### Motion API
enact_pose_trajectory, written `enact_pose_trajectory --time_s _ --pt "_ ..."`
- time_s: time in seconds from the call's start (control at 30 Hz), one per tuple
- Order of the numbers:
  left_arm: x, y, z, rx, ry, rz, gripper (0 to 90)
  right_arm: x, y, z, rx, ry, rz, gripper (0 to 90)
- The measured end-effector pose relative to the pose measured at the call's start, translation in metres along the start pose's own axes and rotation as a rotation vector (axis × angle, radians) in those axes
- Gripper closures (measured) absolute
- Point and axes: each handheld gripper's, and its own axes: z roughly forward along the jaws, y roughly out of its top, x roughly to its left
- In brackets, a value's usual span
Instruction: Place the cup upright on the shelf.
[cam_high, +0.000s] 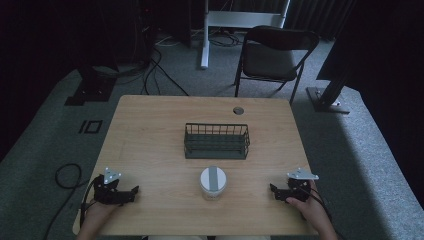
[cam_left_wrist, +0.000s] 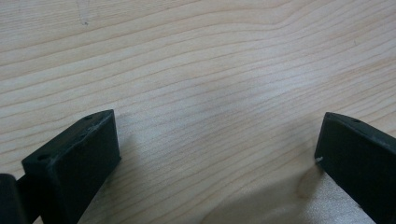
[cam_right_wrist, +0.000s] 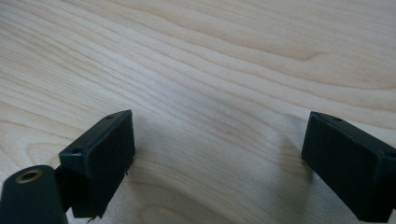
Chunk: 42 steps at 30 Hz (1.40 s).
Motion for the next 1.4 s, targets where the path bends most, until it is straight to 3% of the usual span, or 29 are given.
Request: enact_pose_trajectory --time_s 0.3,0.43,0.77,0.97,1.4 --pt "0.000 0.000 0.000 0.001 0.000 0.001 0.2 0.006 0.005 -0.004 -0.033 0.036 -0.021 9.3" --pt "0.000 0.000 0.000 0.001 0.000 0.001 0.2 0.016 0.013 -0.010 -0.069 0.067 -0.046 9.3" --pt "0.000 0.000 0.000 0.001 0.000 0.001 0.2 0.038 0.017 -0.009 -0.092 0.191 -0.106 9.3" --pt "0.000 0.000 0.000 0.001 0.000 0.001 0.2 0.050 0.019 -0.005 -0.103 0.240 -0.143 9.3" --pt "0.000 0.000 0.000 0.000 0.000 0.000 0.2 0.093 0.027 0.010 -0.100 0.370 -0.242 9.3"
